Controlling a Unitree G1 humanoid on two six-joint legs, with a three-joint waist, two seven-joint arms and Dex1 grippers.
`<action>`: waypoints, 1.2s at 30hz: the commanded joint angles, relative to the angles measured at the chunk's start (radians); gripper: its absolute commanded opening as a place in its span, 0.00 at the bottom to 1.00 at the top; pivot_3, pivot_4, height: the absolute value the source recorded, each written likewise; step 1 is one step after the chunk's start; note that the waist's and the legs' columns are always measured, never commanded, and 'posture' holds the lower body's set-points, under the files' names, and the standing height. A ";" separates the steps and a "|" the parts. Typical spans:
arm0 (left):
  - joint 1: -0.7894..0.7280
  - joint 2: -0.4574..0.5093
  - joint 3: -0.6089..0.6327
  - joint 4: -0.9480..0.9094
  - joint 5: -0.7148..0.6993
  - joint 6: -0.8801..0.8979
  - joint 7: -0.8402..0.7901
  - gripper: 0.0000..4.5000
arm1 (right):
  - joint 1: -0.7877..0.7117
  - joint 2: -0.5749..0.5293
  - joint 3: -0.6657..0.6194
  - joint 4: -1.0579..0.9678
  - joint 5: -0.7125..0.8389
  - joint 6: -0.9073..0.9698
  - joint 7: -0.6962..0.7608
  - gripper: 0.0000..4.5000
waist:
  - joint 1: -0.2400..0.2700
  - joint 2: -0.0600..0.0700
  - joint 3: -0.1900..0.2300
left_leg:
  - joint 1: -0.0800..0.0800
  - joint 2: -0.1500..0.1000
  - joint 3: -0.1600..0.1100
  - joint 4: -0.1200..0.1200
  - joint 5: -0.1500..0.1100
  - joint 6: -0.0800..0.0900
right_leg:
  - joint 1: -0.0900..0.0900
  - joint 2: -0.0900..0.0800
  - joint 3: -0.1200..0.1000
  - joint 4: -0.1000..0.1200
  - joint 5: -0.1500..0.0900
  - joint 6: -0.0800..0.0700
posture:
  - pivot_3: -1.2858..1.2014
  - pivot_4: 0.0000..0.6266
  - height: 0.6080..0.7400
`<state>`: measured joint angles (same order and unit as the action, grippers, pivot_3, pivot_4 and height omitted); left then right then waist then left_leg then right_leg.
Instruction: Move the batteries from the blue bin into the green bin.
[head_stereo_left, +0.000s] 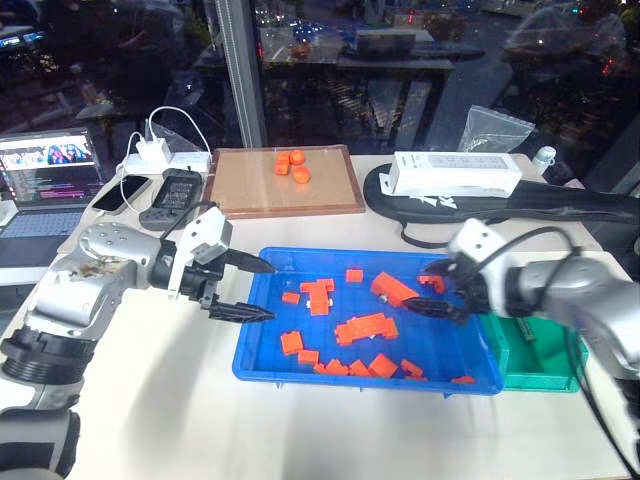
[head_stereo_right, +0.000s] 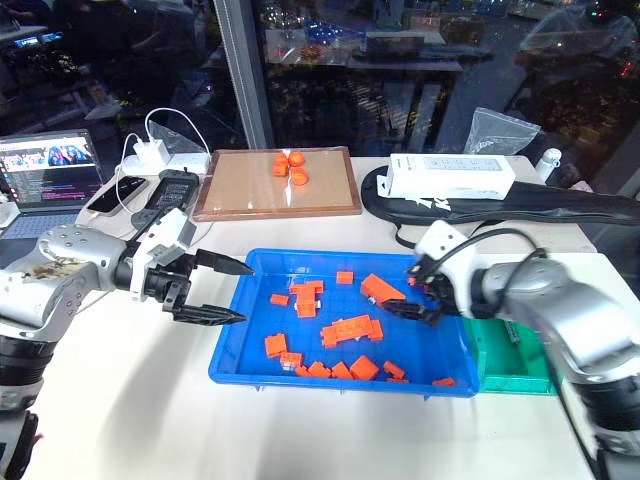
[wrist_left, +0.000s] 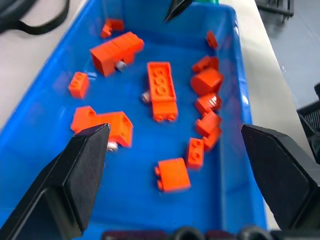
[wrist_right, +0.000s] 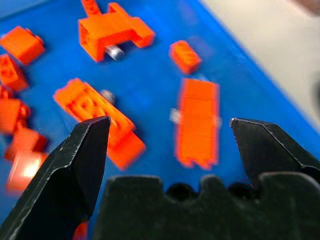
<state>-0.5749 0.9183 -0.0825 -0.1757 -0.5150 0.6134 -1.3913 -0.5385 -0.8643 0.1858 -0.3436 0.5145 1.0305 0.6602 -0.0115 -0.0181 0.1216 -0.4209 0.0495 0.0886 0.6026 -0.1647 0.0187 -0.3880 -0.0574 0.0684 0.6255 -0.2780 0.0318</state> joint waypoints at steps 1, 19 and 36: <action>0.036 0.031 0.036 -0.064 -0.008 -0.011 0.007 1.00 | -0.070 0.062 -0.005 0.122 -0.079 0.065 -0.098 0.99 | 0.003 0.000 0.000 | -0.002 0.000 0.000 0.002 0.000 0.000 | 0.000 0.000 -0.001 0.001 0.000 0.000 | 0.52 0.24 1.00; 0.095 0.085 0.049 -0.125 0.006 0.026 0.056 1.00 | -0.102 0.151 0.042 0.188 -0.185 0.048 -0.072 0.38 | -0.002 0.000 0.000 | -0.001 0.001 -0.001 0.003 0.000 0.000 | 0.000 0.001 -0.001 0.003 0.000 0.000 | 0.52 0.24 1.00; -0.081 -0.024 -0.063 0.056 0.072 -0.050 0.020 1.00 | 0.239 -0.288 -0.189 -0.182 -0.045 0.011 0.242 0.32 | 0.021 0.000 0.000 | -0.001 0.001 0.002 0.004 0.000 0.000 | 0.000 0.000 -0.002 0.002 -0.001 0.000 | 0.52 0.24 1.00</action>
<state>-0.6257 0.8979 -0.1521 -0.1250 -0.4500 0.5809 -1.3657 -0.2994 -1.1444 0.0317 -0.4874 0.4656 1.0868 0.8798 0.0090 -0.0183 0.1214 -0.4224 0.0500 0.0899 0.6067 -0.1648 0.0189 -0.3876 -0.0573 0.0664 0.6281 -0.2791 0.0315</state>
